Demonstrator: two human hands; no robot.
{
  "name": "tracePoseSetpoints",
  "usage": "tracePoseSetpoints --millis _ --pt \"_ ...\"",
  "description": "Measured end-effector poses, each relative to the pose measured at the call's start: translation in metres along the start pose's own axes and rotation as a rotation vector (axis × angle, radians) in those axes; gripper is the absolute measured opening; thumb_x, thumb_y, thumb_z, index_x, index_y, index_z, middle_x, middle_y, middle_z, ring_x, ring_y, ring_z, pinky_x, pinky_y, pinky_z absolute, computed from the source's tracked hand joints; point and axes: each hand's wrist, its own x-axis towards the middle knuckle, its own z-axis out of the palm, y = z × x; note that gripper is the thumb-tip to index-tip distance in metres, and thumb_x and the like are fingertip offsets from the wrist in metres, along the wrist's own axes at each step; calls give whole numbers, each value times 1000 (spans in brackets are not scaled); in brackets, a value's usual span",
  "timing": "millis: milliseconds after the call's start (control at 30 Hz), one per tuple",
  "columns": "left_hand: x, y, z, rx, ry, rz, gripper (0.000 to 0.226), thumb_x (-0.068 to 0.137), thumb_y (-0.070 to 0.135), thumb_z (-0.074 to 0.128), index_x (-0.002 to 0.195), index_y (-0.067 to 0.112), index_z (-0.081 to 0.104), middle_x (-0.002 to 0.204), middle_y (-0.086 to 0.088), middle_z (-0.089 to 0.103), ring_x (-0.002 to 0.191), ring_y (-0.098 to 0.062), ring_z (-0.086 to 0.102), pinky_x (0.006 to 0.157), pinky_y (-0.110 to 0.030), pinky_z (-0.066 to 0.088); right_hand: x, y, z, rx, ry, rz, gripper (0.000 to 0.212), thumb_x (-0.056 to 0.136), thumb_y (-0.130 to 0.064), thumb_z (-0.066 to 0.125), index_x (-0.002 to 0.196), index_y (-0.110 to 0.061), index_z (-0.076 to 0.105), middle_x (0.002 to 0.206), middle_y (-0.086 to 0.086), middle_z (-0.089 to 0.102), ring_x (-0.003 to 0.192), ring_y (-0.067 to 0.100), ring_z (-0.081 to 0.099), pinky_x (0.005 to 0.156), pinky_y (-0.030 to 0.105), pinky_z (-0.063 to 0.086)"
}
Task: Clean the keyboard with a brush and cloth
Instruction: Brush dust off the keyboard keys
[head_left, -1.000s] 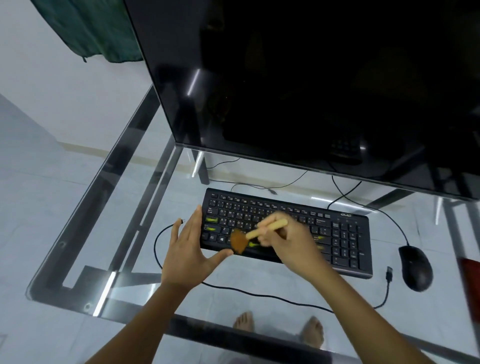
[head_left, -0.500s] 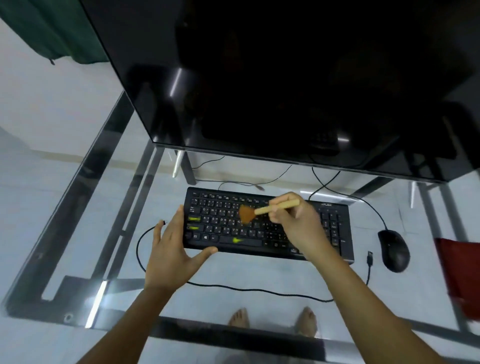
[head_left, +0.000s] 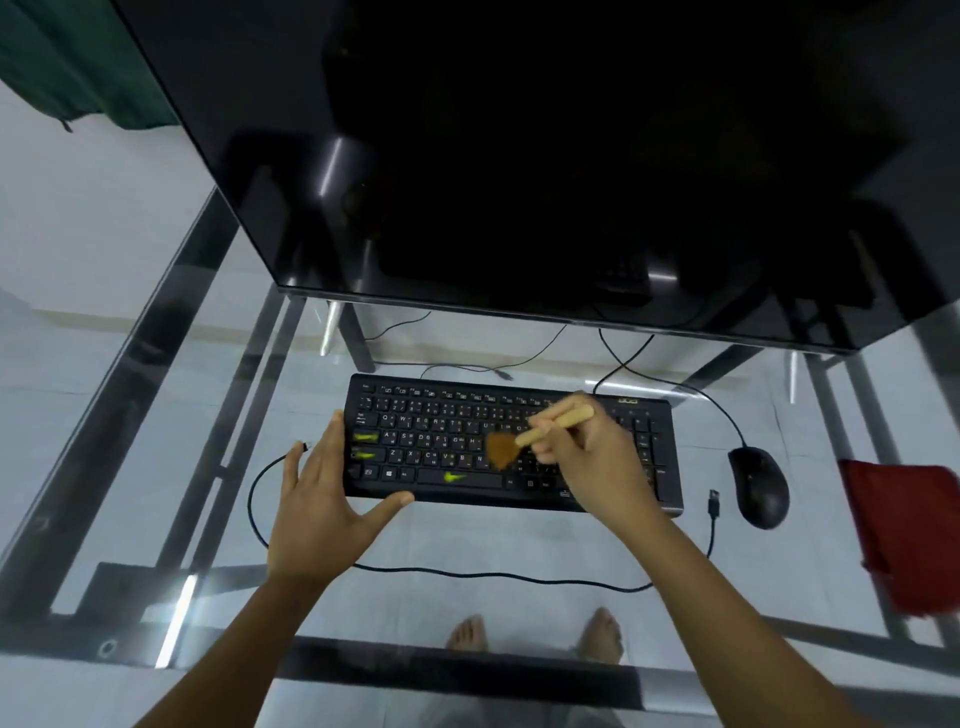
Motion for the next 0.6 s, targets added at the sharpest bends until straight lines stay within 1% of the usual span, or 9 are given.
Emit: tracePoseSetpoints --millis 67,133,200,300,333,433,500,533,600 --pt "0 1 0 -2 0 -3 111 73 80 50 153 13 10 148 -6 43 137 -19 40 120 -46 11 -3 3 -1 64 143 -35 8 98 -15 56 94 -11 61 81 -1 74 71 9 72 69 20 58" --pt "0 0 1 -7 1 -5 111 73 81 49 153 14 10 148 -6 44 137 -18 39 120 -46 11 -6 4 1 155 42 25 9 98 -12 54 93 -8 61 80 7 74 70 20 72 68 30 61" --pt "0 0 0 -8 -8 -17 112 72 81 49 153 14 10 147 -5 44 137 -18 39 120 -46 10 -11 9 5 58 -22 33 8 97 -13 55 92 -11 61 79 4 73 69 20 72 67 31 61" --pt "0 2 -1 -24 -20 -26 112 71 80 50 153 15 9 147 -4 45 138 -16 36 121 -46 10 -8 10 0 38 280 -92 7 98 -15 56 93 -16 61 82 0 73 71 13 70 66 23 57" --pt "0 2 -1 -25 -18 -26 112 71 80 50 153 15 9 147 -4 44 138 -16 36 120 -46 10 -6 9 -4 82 280 -82 6 98 -15 56 95 -13 61 83 1 72 70 12 70 65 22 57" --pt "0 4 -2 -44 -26 -37 112 71 80 49 153 15 8 148 -2 43 139 -10 31 120 -48 11 -3 7 -8 61 -5 70 9 98 -16 54 95 -10 60 82 4 73 67 14 70 65 27 60" --pt "0 4 -6 -106 -25 -62 110 70 78 49 153 18 10 145 4 42 140 3 16 119 -50 13 0 7 -13 -65 167 -29 9 97 -17 55 93 -13 61 81 1 72 71 13 69 68 25 58" --pt "1 6 -8 -161 -38 -92 108 70 77 52 152 21 11 141 7 44 140 0 14 116 -54 18 2 7 -18 -29 293 -70 8 97 -16 56 93 -13 62 82 0 72 73 12 69 69 23 56" --pt "5 9 -15 -232 -72 -166 100 71 74 59 150 28 18 133 8 48 138 -23 26 110 -59 30 7 6 -27 139 264 -3 9 98 -14 55 95 -9 61 86 5 73 75 13 71 72 24 57"
